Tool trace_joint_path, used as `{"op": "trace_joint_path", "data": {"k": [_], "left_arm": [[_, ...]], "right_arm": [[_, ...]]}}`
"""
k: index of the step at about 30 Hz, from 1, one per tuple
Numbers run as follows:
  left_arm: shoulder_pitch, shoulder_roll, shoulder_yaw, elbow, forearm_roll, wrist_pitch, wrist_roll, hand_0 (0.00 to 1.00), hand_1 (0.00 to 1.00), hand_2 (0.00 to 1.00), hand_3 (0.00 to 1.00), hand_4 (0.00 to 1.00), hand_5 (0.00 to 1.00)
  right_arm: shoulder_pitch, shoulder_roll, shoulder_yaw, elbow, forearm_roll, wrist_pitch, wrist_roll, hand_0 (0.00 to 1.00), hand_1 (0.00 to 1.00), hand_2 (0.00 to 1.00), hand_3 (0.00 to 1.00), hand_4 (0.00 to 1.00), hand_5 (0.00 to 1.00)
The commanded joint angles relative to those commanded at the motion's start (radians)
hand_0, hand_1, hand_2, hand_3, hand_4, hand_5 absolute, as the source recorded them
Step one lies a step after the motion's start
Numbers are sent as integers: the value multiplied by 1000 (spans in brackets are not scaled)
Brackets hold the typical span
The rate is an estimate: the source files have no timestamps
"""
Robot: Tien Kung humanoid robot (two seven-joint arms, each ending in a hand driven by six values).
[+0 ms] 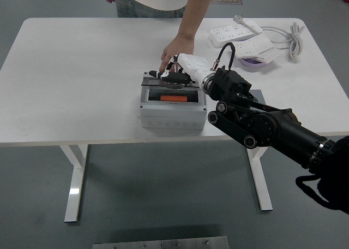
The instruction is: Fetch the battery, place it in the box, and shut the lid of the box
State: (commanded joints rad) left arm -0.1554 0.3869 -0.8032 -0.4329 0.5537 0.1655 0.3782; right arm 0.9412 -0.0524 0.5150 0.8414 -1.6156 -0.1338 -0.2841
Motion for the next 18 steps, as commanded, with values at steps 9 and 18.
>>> {"op": "trace_joint_path", "data": {"k": [9,18], "left_arm": [[-3,-2,2,0,-1,0,-1,643,721,580,565,661,139],[-3,-4,5,0,-6,1,-4,643,721,579,564,661,139]], "right_arm": [[-11,-5,6,5,-2,3,-3,176,260,349,691,978,998],[-24,-23,25,16,7,17,-10,178,264,347,690,974,998]]}}
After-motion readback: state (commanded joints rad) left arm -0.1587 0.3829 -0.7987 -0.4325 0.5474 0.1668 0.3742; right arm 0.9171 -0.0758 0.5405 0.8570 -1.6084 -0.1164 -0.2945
